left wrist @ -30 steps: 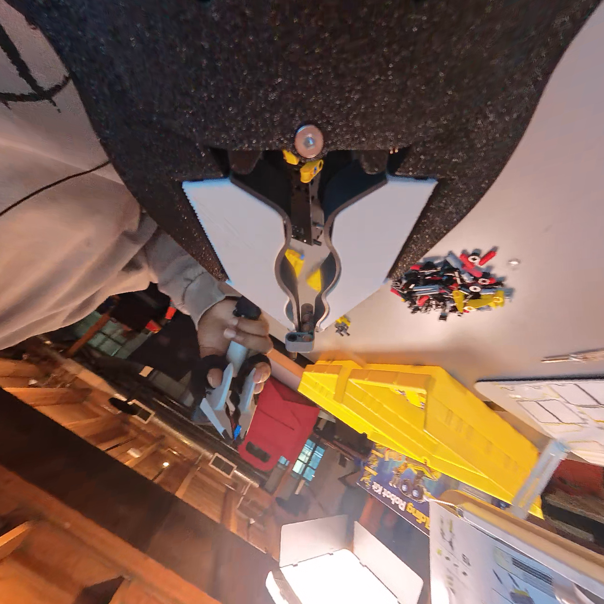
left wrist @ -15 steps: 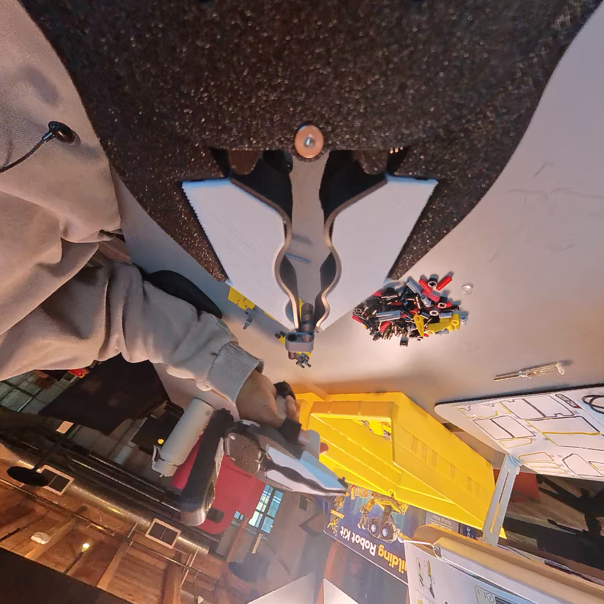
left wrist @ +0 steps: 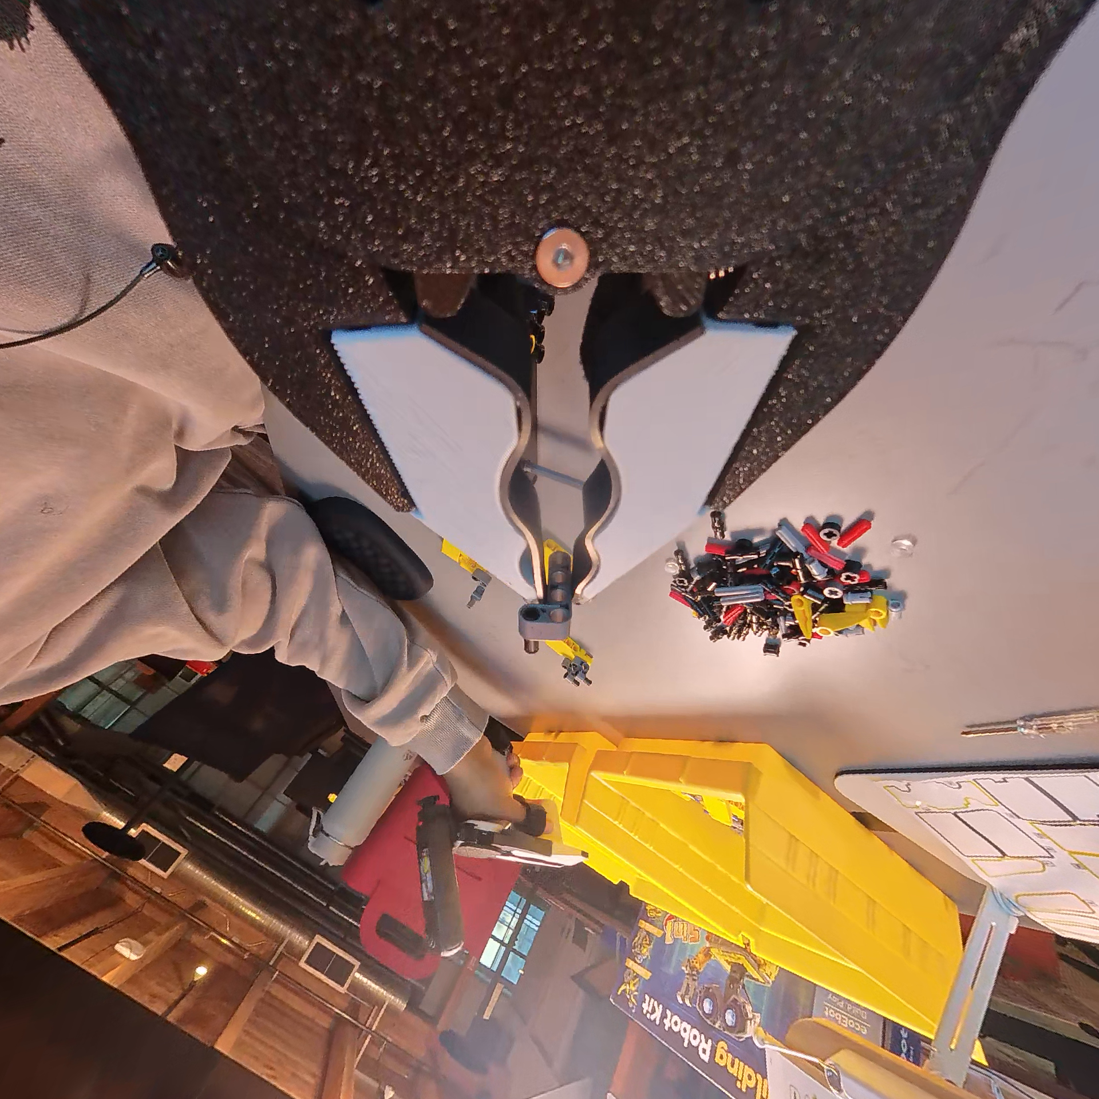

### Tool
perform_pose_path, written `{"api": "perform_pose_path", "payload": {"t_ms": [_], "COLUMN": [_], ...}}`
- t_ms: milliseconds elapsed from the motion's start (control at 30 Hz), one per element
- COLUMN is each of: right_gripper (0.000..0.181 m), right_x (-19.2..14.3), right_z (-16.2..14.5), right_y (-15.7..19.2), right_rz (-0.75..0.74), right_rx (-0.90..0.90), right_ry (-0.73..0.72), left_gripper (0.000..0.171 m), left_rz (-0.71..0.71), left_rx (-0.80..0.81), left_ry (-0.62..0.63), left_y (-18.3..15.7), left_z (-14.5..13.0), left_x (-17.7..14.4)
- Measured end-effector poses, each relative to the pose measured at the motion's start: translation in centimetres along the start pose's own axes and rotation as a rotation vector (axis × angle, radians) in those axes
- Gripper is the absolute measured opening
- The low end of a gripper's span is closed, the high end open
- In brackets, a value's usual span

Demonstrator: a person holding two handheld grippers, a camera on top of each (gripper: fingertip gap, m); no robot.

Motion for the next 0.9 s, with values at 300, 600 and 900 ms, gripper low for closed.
{"api": "perform_pose_path", "payload": {"t_ms": [300,600,900], "right_gripper": [0.040,0.034,0.011], "right_x": [-6.8,-21.9,-24.5], "right_z": [9.6,14.8,11.8], "right_y": [3.9,27.2,32.2], "right_rz": [0.313,1.727,1.718], "right_rx": [0.021,-0.017,-0.098], "right_ry": [-0.538,-0.729,-0.767], "left_gripper": [0.006,0.006,0.006], "left_rz": [0.008,0.034,-0.004], "left_rx": [0.090,0.262,0.292], "left_ry": [0.017,-0.036,-0.020], "left_y": [-0.8,-2.1,-3.1], "left_z": [-0.2,0.3,0.1], "left_x": [0.1,-0.3,-0.2]}}
Point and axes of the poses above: each gripper's, where its closed fingertips meet, x out along the fingers, z out of its top, y = z × x across the jaws, the point moved 7 cm from there along -x, back along the fingers, and after that the axes turned 15 degrees about -x, right-handed, at the moved point
